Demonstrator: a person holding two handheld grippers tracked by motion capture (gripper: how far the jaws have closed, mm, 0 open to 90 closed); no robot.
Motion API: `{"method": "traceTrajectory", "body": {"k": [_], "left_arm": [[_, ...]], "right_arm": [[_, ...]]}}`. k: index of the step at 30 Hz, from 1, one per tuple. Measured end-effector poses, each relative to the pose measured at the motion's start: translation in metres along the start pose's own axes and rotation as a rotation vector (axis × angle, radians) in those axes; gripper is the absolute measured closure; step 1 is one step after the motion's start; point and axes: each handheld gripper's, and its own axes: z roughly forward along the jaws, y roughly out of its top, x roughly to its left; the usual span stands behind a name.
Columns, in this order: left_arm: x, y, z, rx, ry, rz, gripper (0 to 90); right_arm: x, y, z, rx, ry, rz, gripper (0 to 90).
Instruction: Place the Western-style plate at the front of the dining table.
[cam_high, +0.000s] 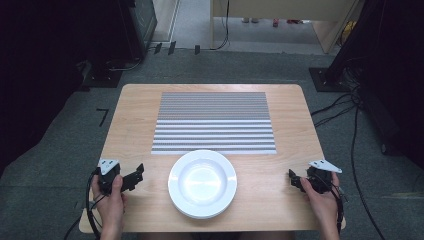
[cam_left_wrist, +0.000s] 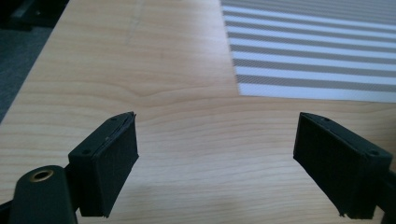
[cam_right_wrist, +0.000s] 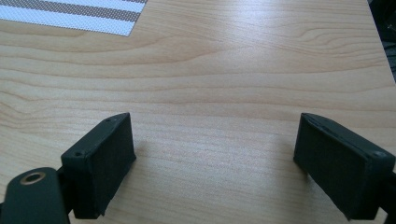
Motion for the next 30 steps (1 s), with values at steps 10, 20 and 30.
{"method": "traceTrajectory", "body": {"k": [10, 20, 30], "left_arm": [[-0.011, 0.001, -0.011, -0.017, -0.036, 0.034, 13.8], [-0.025, -0.002, -0.012, 0.000, -0.089, 0.067, 13.8], [-0.044, -0.003, -0.011, 0.016, -0.139, 0.108, 13.8]], "right_arm": [[0.004, 0.003, -0.003, 0.006, -0.007, 0.072, 19.2], [0.028, 0.017, -0.020, -0.084, 0.067, 0.037, 20.8], [0.061, 0.029, -0.034, -0.155, 0.156, 0.028, 26.6]]}}
